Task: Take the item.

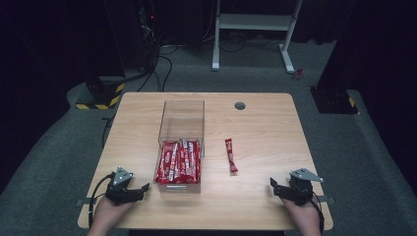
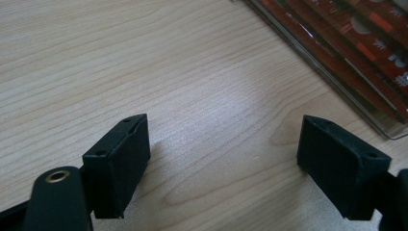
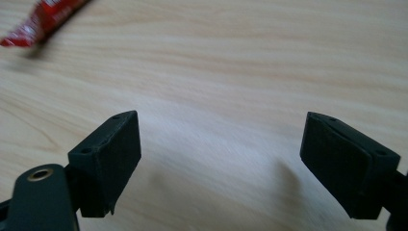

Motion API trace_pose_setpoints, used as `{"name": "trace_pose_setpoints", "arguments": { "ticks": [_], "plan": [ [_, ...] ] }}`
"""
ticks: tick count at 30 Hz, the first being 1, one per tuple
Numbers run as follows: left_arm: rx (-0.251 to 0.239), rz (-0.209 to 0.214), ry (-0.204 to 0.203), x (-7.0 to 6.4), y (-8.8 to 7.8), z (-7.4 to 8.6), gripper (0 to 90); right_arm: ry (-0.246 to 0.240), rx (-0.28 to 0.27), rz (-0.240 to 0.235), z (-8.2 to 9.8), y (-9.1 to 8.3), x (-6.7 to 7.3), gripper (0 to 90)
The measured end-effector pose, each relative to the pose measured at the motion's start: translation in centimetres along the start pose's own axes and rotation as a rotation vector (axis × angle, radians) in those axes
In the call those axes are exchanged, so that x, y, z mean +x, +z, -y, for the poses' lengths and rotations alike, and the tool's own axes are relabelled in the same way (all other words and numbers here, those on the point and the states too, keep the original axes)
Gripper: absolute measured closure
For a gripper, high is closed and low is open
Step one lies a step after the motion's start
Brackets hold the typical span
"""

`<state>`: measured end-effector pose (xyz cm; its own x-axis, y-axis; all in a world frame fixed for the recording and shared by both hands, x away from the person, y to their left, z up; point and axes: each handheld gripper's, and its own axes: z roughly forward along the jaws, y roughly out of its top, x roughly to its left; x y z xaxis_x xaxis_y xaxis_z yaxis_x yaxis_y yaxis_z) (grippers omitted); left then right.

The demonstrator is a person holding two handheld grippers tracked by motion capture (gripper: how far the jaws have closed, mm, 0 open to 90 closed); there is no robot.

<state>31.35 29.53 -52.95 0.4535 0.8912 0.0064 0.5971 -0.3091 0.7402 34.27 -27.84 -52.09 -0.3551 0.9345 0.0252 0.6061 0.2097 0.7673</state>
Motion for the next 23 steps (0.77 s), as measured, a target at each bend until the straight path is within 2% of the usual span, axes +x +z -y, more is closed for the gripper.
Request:
{"name": "trace_pose_setpoints", "arguments": {
  "ticks": [4, 5, 6, 11, 12, 18, 23],
  "plan": [
    [-0.003, 0.0, -0.003, 0.0, 0.0, 0.0, 19.2, -0.009, 0.026, 0.037, 0.5, -0.6, -0.5, 14.5],
    [-0.003, 0.001, -0.007, -0.1, 0.0, 0.0, 19.2, -0.005, 0.081, 0.055, 0.8, -0.6, -0.8, 13.6],
    [-0.001, -0.001, -0.004, 0.0, 0.0, 0.0, 19.2, 0.001, 0.091, 0.054, 0.8, -0.6, -0.9, 13.1],
    [-0.001, -0.002, -0.004, 0.0, 0.0, 0.0, 19.2, 0.01, 0.098, 0.067, 0.8, -0.5, -0.6, 10.7],
    [-0.001, -0.001, -0.004, 0.0, 0.0, 0.0, 19.2, -0.004, 0.096, 0.055, 0.6, -0.2, -0.4, 10.6],
    [-0.001, -0.002, -0.004, 0.0, 0.0, 0.0, 19.2, -0.012, 0.1, 0.041, 0.1, 0.4, -0.1, 10.1],
    [-0.001, -0.002, -0.005, 0.0, 0.0, 0.0, 19.2, -0.003, 0.088, 0.048, 0.2, 0.3, -0.2, 14.0]
  ]
}}
